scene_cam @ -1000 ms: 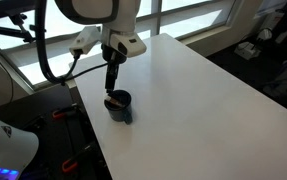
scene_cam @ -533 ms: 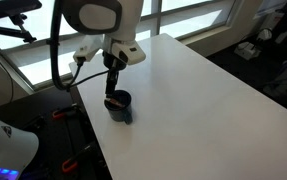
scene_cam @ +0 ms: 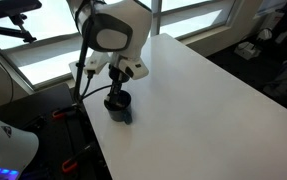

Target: Remove the marker from the cup

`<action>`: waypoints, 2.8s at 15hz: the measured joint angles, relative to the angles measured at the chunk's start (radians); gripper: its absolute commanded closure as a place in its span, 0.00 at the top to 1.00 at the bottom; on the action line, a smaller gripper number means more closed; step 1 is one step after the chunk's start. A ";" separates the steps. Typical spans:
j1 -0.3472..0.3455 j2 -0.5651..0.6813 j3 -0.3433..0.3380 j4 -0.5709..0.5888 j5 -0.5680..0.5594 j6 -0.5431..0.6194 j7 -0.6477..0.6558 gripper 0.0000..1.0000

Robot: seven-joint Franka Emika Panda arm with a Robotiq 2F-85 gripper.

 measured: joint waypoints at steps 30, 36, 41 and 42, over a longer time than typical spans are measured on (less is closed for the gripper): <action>0.031 -0.132 -0.024 0.011 0.001 -0.048 0.009 1.00; 0.013 -0.128 -0.044 -0.009 0.000 -0.083 0.049 1.00; 0.008 -0.007 -0.073 -0.007 0.004 -0.084 0.067 1.00; 0.008 0.017 -0.075 -0.003 0.006 -0.084 0.067 0.94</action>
